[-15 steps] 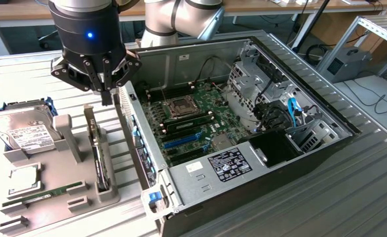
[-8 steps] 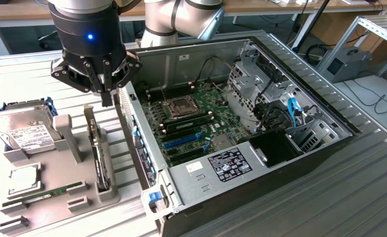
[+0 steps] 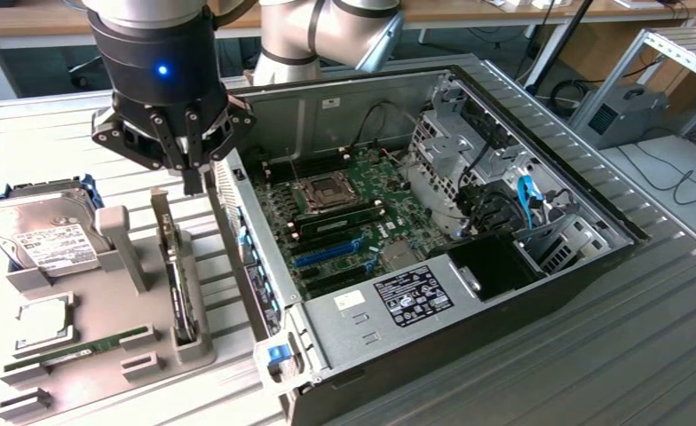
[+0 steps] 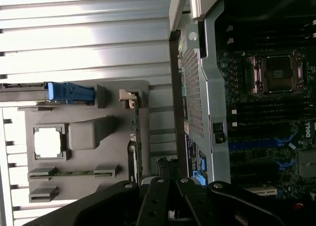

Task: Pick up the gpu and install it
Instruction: 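Reach for the gpu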

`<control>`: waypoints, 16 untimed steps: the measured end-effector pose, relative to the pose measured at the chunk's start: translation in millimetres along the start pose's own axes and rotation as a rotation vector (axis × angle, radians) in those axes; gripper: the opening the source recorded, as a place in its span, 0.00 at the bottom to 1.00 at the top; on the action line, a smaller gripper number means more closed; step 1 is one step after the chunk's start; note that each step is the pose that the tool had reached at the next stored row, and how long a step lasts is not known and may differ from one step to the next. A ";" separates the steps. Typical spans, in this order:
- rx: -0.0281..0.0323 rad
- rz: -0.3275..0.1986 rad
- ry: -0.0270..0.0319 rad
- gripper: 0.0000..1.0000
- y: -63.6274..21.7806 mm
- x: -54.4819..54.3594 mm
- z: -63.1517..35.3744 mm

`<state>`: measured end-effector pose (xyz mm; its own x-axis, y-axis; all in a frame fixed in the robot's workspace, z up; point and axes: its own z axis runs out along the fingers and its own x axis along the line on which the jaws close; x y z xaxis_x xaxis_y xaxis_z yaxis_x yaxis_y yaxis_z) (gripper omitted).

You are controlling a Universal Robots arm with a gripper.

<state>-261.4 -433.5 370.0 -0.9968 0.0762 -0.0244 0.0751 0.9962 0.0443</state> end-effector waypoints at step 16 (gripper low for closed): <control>-0.0001 0.000 0.0000 0.11 -7.6 0.1 1.5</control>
<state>-262.1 -441.0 368.1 -0.9968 0.0763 -0.0245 0.0751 0.9962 0.0444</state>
